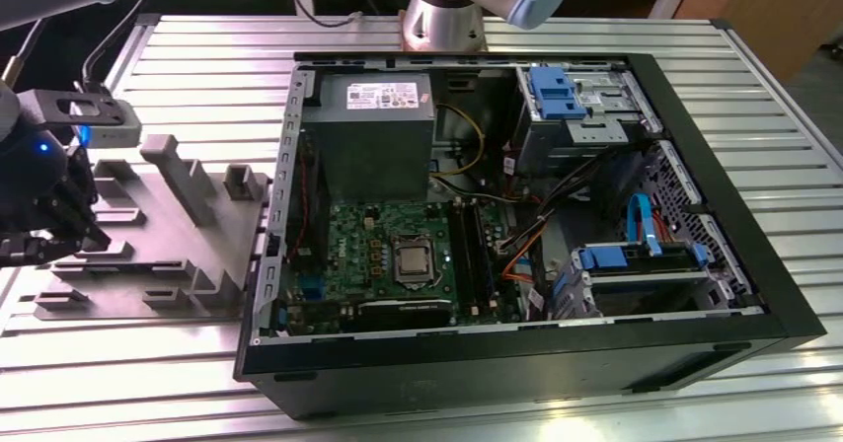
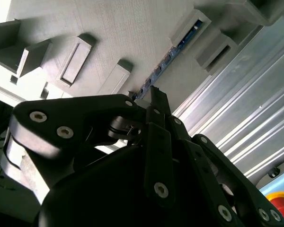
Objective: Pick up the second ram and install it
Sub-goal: 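Pick up the second ram and move it above second insertion slot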
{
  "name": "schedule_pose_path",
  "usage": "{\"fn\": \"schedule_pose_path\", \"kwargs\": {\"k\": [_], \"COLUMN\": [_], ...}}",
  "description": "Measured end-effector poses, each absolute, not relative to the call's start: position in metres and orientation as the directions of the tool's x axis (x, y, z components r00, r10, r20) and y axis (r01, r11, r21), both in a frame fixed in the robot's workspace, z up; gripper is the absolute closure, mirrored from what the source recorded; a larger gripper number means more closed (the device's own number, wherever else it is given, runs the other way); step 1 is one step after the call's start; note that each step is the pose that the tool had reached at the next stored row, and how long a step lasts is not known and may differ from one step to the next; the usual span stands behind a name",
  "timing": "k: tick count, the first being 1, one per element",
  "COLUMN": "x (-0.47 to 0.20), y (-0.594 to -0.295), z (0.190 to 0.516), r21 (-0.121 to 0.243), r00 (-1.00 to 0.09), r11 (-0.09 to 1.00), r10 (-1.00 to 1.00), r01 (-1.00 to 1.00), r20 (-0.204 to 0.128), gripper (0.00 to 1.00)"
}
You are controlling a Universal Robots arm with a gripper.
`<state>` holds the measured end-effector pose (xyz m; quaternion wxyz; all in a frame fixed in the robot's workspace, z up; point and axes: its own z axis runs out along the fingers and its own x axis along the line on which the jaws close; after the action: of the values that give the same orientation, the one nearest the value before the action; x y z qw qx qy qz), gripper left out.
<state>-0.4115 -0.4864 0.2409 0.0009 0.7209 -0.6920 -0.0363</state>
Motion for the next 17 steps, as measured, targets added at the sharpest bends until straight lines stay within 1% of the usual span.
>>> {"fn": "schedule_pose_path", "kwargs": {"k": [7,17], "x": [-0.412,-0.412], "y": [-0.488,-0.489], "z": [0.229,0.224], "r21": [0.051,0.051], "r00": [0.041,0.042], "r11": [-0.044,-0.044], "r10": [-0.998,-0.998], "r01": [-0.998,-0.998], "r20": [-0.051,-0.051], "gripper": [0.9,0.9]}}
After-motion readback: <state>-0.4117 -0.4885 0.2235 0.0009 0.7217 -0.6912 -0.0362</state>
